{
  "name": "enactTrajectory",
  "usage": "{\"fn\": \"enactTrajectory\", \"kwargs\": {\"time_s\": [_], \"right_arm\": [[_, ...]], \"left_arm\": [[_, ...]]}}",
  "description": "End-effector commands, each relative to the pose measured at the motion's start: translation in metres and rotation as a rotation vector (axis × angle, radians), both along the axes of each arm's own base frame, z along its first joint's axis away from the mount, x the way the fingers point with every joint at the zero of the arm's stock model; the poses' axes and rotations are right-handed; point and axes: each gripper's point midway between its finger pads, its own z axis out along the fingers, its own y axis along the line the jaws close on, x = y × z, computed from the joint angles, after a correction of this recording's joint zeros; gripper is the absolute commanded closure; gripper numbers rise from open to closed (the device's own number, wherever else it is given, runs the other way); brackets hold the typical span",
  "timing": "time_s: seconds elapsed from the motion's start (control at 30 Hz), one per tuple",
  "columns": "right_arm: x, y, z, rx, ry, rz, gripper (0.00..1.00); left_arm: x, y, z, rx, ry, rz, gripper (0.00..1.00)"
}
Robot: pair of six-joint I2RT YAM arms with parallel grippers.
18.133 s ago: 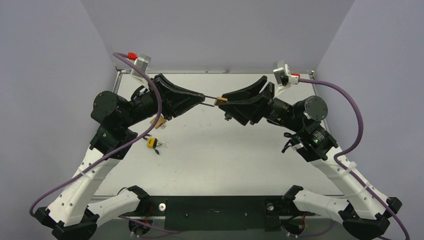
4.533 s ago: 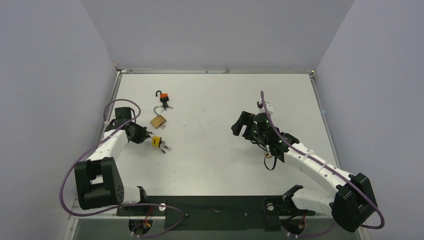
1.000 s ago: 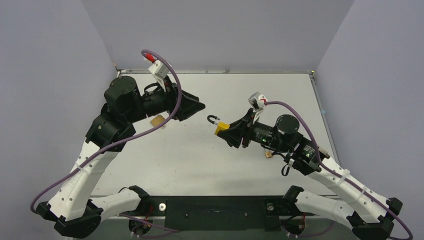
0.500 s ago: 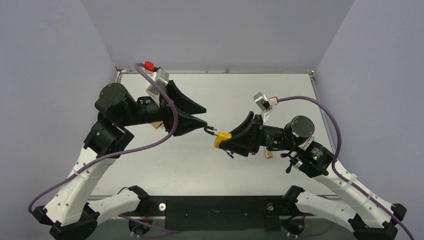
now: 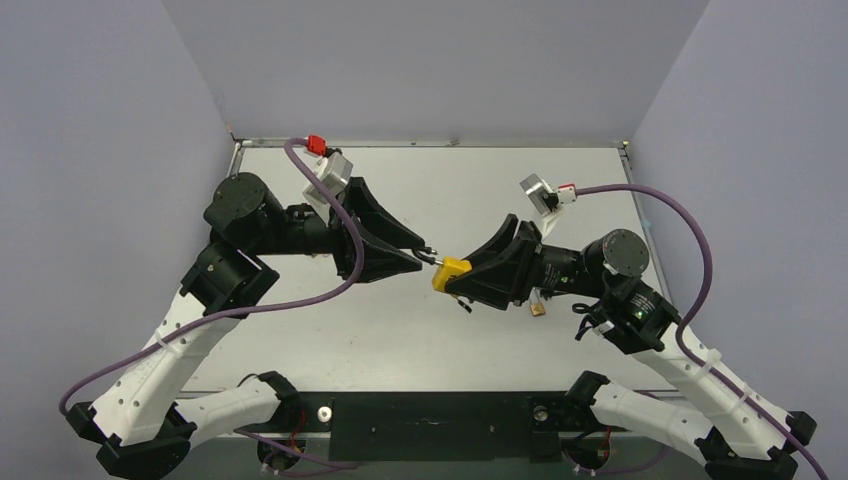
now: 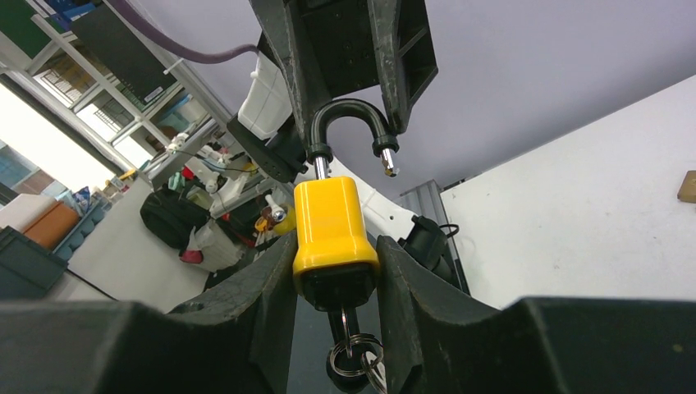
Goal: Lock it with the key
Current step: Pick up the lock from the center of the board, then lock the lock.
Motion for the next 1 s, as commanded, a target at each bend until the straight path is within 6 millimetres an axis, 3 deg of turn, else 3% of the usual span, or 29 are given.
{"fn": "enactTrajectory", "kwargs": {"time_s": [0.0, 0.27, 0.43, 0.6, 0.97], "right_arm": [[-0.001, -0.010, 0.043, 0.107, -0.102, -0.033, 1.00], [0.019, -0.005, 0.026, 0.044, -0.094, -0.092, 1.00], [0.028, -0.003, 0.012, -0.013, -0.089, -0.123, 1.00], [0.037, -0.001, -0.002, -0.072, -0.091, -0.152, 1.00], [0.039, -0.002, -0.007, -0.088, -0.107, -0.171, 1.00]], "left_arm": [[-0.011, 0.000, 0.009, -0.043, -0.039, -0.036, 0.64], [-0.015, 0.001, 0.008, -0.038, -0.012, -0.044, 0.80], [-0.018, 0.003, 0.011, -0.039, -0.002, -0.047, 0.80], [-0.018, 0.004, 0.016, -0.043, 0.002, -0.038, 0.73], [-0.005, -0.001, 0.005, 0.006, 0.041, 0.009, 0.72]]}}
